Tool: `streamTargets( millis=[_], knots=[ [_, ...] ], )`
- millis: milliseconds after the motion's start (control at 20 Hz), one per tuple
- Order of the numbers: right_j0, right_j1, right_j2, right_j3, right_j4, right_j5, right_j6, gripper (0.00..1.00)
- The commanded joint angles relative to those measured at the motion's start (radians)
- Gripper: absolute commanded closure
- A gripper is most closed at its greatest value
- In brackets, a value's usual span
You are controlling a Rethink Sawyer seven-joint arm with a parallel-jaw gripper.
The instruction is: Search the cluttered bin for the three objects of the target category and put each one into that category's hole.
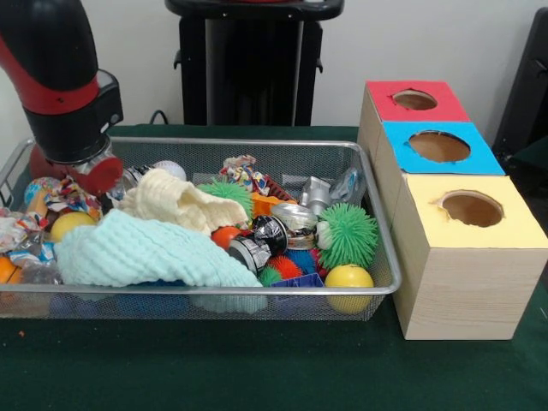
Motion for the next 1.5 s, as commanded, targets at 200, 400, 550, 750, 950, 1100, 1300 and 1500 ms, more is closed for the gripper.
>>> streamTargets(
  millis=[200,400,550,750,950,1100,1300,1500],
  knots=[
    [-0.035,0.055,0.118,-0.127,-0.115,0.117,-0.344,0.00],
    [-0.066,0.068,0.147,-0.166,-0.133,0.152,-0.390,0.00],
    [-0.078,0.083,0.162,-0.169,-0.146,0.148,-0.385,0.00],
    [-0.050,0.089,0.155,-0.081,-0.150,0.022,-0.236,0.00],
    [-0.009,0.086,0.136,-0.021,-0.132,-0.048,-0.110,0.00],
    [0.016,0.093,0.120,-0.003,-0.131,-0.092,-0.054,0.00],
    [0.042,0.106,0.097,0.011,-0.129,-0.146,-0.001,0.00],
    [0.078,0.103,0.066,0.033,-0.119,-0.187,0.059,0.00]
  ],
)
